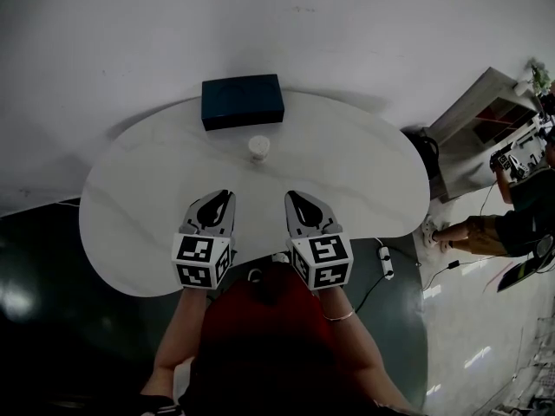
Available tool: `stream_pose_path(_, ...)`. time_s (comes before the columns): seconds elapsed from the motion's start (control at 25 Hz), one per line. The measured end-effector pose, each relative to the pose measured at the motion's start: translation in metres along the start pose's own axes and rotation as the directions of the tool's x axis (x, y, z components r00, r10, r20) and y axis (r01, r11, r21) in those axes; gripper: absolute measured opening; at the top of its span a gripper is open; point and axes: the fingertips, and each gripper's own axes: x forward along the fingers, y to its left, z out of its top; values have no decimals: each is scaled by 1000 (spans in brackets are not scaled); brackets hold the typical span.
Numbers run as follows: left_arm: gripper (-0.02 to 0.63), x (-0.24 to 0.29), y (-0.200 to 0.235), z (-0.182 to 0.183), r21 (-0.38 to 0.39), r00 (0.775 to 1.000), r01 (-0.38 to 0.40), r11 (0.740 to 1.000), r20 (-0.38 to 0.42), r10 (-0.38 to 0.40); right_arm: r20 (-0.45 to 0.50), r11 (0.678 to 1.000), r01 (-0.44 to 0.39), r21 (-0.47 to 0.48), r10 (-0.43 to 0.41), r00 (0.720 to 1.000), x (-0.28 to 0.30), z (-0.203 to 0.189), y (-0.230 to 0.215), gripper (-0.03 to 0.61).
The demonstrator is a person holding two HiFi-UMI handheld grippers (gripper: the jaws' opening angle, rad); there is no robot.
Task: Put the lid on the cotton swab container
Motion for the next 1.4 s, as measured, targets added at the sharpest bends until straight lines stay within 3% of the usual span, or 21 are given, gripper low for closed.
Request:
stream_pose_path(0.72, 42, -28, -8, -1, 0, 999, -16, 1000, 38, 16, 34, 998, 57, 12, -57, 998, -39, -7, -6, 14)
stream_pose_path(1.4, 41, -34, -33, -1, -29, 994, -101, 994, 43, 102, 38, 999, -36, 0, 36, 999, -51, -9, -24, 14)
